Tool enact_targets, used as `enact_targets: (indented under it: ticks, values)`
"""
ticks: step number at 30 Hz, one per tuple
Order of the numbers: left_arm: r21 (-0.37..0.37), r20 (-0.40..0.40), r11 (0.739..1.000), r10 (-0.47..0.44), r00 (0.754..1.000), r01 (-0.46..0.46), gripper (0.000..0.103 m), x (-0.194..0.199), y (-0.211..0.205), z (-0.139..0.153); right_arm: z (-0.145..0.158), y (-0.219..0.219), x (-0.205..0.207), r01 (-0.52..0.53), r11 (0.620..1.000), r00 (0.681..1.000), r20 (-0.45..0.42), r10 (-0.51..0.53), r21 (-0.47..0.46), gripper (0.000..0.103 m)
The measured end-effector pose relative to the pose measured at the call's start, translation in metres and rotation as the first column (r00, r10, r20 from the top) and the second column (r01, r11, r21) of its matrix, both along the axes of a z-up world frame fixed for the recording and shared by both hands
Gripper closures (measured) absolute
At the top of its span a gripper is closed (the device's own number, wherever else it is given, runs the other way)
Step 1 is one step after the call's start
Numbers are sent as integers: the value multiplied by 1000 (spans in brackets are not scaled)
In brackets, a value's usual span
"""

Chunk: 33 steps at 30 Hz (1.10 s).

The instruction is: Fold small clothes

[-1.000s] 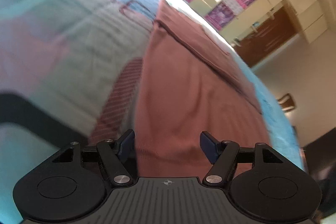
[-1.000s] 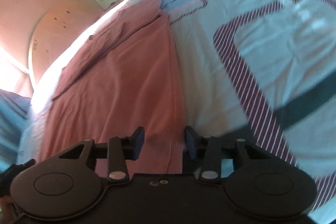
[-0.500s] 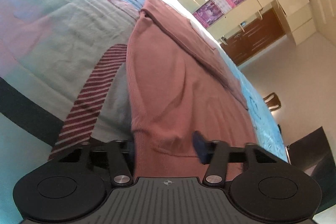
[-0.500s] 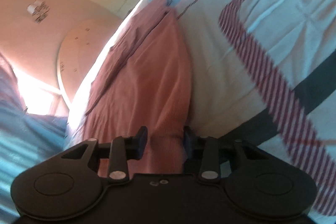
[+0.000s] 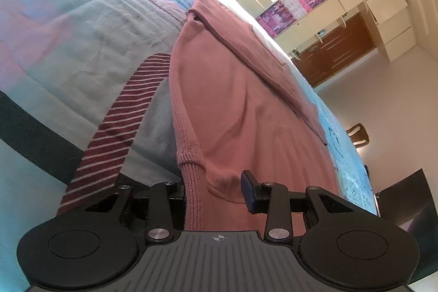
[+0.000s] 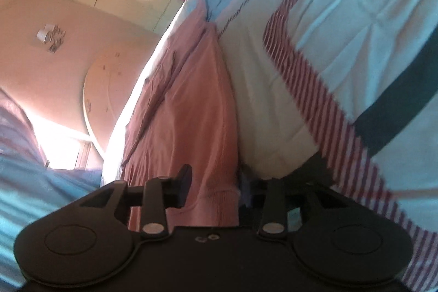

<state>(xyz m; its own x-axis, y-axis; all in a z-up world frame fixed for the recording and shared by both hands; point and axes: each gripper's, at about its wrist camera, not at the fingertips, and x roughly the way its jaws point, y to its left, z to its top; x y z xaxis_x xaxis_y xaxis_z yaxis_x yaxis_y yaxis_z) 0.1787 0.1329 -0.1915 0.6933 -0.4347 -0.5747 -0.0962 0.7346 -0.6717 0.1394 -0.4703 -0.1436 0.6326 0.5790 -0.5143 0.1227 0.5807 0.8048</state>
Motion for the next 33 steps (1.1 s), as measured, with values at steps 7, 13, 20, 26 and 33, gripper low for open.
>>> enact_targets:
  ticks: [7,13,20,26,33]
  values:
    - [2,5,1000,16,1000,-16,85,-4,-1,-4,-4,7,-15,-59,997,998,9,59,57,94]
    - [20,141,995,90,986,-94,98,-22,4,18,27,-2,-32,-51,998,988,148,47,24,96]
    - [22,38,992,122,992,-123,98,-20,4,-6,5,5,-26,-54,998,995,78,57,-35,96]
    - [-91,64,982,169,984,-163,98,-14,9,-4,36,9,-15,-72,995,985,155,81,-68,96]
    - [-146,179,977,180,967,-155,98,48,13,41,78,20,37,-44,989,963,256,79,-138,96]
